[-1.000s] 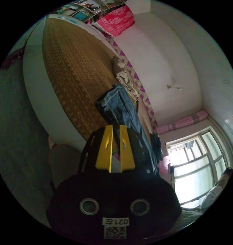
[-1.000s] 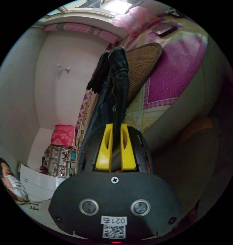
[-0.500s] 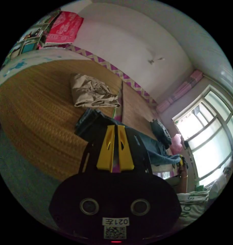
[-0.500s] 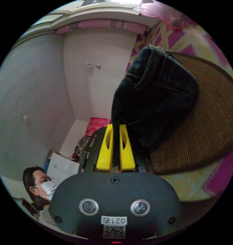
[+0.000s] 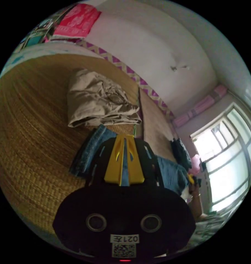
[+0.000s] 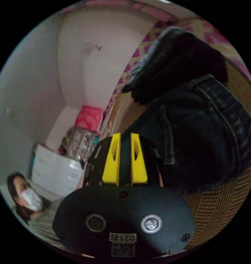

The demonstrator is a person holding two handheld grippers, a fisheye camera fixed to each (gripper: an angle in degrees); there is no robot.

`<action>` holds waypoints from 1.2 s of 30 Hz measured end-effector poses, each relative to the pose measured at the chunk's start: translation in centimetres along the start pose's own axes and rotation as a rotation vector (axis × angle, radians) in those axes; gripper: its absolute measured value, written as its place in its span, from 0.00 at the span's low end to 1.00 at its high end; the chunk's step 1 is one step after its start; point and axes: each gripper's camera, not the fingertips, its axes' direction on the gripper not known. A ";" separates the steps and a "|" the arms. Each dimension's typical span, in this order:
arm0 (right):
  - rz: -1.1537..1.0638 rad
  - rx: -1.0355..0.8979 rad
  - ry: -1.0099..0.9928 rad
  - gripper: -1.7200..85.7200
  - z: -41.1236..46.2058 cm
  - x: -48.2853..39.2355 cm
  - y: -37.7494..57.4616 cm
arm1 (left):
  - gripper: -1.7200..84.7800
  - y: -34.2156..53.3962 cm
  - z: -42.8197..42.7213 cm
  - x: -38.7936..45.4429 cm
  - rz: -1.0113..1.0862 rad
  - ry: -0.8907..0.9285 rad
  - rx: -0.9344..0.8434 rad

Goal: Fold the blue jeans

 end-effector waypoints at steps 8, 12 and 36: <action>-0.685 -0.373 0.411 0.01 17.2 -17.0 13.0 | 0.06 8.4 8.1 9.0 0.456 -0.301 -0.246; -0.872 -0.411 0.678 0.01 23.0 -20.0 18.5 | 0.04 8.9 9.9 8.4 0.416 -0.316 -0.267; -0.632 -0.306 0.636 0.10 24.9 -22.4 18.4 | 0.11 11.8 7.0 0.8 -0.053 -0.270 -0.064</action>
